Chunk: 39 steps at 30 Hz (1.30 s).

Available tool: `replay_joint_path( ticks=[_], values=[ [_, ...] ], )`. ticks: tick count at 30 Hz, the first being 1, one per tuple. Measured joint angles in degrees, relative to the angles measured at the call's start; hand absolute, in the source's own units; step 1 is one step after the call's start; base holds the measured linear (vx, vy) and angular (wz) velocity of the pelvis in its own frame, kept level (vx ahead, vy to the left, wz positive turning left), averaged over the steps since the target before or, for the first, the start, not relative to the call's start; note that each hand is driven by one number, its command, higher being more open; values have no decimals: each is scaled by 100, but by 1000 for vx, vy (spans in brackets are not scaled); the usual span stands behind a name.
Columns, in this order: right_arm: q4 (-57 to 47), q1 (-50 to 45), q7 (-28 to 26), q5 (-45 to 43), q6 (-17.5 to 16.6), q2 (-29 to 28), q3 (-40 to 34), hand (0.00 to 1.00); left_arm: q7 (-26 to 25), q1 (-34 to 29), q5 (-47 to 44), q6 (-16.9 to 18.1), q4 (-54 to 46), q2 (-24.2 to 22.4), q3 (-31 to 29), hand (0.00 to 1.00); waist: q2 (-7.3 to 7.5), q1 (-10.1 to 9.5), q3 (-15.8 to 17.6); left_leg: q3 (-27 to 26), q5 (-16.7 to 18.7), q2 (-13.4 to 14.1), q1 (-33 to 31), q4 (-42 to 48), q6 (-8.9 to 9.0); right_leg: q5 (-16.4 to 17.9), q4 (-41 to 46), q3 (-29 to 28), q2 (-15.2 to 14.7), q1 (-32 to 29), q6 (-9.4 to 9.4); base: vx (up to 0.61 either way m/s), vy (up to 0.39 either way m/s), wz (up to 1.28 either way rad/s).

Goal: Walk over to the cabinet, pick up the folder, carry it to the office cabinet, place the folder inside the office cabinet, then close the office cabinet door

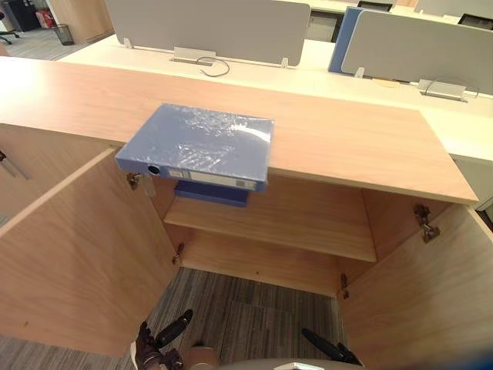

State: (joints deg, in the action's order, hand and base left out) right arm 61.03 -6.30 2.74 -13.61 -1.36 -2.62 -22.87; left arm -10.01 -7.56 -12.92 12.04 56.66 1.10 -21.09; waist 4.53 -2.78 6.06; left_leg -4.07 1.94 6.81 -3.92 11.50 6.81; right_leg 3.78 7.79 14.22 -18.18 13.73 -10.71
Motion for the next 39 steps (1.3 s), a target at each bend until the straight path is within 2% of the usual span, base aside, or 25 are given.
replay_joint_path(
  ticks=[1,5,6,9,10,11,12,13,14,15,16,17,19,20,23,26,28,30,36,39],
  values=[
    [-16,-10,-1,-3,-32,19,-11,100,18,-20,1,-11,77,25,176,100,-23,24,-40,-112,-106,-116,251,-361,-126,-110,151,-121,-127,-92,8,128,199,-38],
    [-71,16,-24,-1,-64,138,-7,100,105,-18,305,-8,145,86,746,100,-151,54,-112,-394,-430,-377,770,-1238,-300,-161,933,-397,-453,-593,31,67,214,-33],
    [-112,22,-27,2,-110,236,-9,100,182,-28,353,-9,143,70,900,100,-264,83,-79,-461,-437,-422,947,-1360,-316,-234,1438,-355,-573,-806,137,10,114,-18],
    [-283,-28,-23,7,-128,331,-13,100,322,-105,337,-11,102,45,1104,100,-377,199,-44,-456,-392,-479,1219,-1474,-339,-450,2126,-24,-797,-973,460,9,120,-1],
    [-318,-87,-29,12,-165,352,-4,100,415,-141,302,-9,48,-4,1138,100,-460,265,-75,-436,-375,-460,1344,-1575,-376,-339,2333,57,-832,-1010,732,-1,41,4],
    [-322,-78,-32,15,-159,355,4,100,442,-187,203,-10,-8,6,1139,100,-452,282,-78,-431,-360,-448,1367,-1602,-416,-117,2341,64,-778,-1017,660,-3,1,-3],
    [-318,-59,-55,18,-137,321,131,100,481,-262,37,-17,-156,30,1155,100,-424,299,-52,-421,-384,-375,1346,-1612,-467,408,2271,54,-471,-1129,450,-17,-114,6],
    [-268,-66,-121,27,-80,287,245,100,549,-319,-222,-61,-340,51,1206,100,-394,334,-19,-331,-384,-305,1284,-1563,-448,732,1941,-10,-18,-1206,407,-7,-177,10],
    [-261,-80,-151,19,10,288,264,100,606,-476,-499,-129,-717,44,1265,100,-333,321,13,-310,-388,-345,1283,-1540,-347,858,1674,49,112,-1081,433,0,-182,15],
    [-261,-77,-152,24,17,287,300,100,641,-560,-601,-147,-948,23,1301,100,-321,315,27,-300,-388,-329,1272,-1538,-343,897,1532,-2,170,-1012,372,19,-120,7],
    [-282,-54,-150,27,23,320,331,100,700,-662,-797,-155,-1331,-63,1315,100,-387,296,99,-289,-398,-287,1258,-1535,-324,920,1379,36,225,-934,340,-2,-132,4],
    [-311,2,-147,34,41,382,420,100,745,-894,-1171,-156,-2136,-277,1299,100,-444,292,203,-282,-421,-218,1227,-1515,-289,944,1217,151,289,-857,301,-23,-179,4],
    [-371,-5,-140,56,68,408,502,100,812,-1046,-1642,-154,-2725,-421,1311,100,-481,278,185,-276,-422,-171,1183,-1505,-280,950,1149,180,339,-853,293,-29,-180,1],
    [-446,-16,-126,222,74,423,764,100,944,-1191,-2244,-145,-3549,-434,1373,100,-456,259,190,-294,-417,-115,1166,-1498,-226,952,1106,211,389,-848,294,-20,-132,-2],
    [-452,-20,-132,256,96,370,895,100,988,-1189,-2932,-127,-4372,-439,1365,100,-374,164,144,-302,-387,-107,1132,-1439,-143,963,1111,244,380,-848,291,-20,-93,0],
    [-450,-77,-138,395,126,282,916,100,960,-1200,-2992,-72,-5048,-444,1344,100,-225,72,57,-292,-367,-149,1088,-1397,-116,965,1115,289,318,-847,285,-7,-55,6],
    [-444,-116,-155,463,137,279,1087,100,772,-1229,-2863,-55,-5502,-487,1329,100,-128,8,-15,-270,-362,-208,1090,-1396,-113,961,1123,332,236,-809,268,7,-24,8],
    [-410,-125,-154,463,137,279,1110,100,628,-1262,-2596,-55,-5815,-500,1303,100,-103,5,-42,-189,-350,-241,1101,-1396,-131,954,1116,437,190,-741,250,1,-33,20],
    [-394,-126,-157,511,214,279,1105,100,47,-1619,-54,-167,-6861,-594,813,100,-96,-22,-130,-115,-342,-287,1089,-1408,-136,920,1080,552,142,-672,197,-8,-35,9],
    [-394,-156,-162,599,259,279,1101,100,-25,-1824,718,-295,-7143,-660,571,100,-113,-58,-235,-88,-343,-287,1087,-1423,-138,915,1084,584,139,-666,193,-3,-33,6]
  ],
)
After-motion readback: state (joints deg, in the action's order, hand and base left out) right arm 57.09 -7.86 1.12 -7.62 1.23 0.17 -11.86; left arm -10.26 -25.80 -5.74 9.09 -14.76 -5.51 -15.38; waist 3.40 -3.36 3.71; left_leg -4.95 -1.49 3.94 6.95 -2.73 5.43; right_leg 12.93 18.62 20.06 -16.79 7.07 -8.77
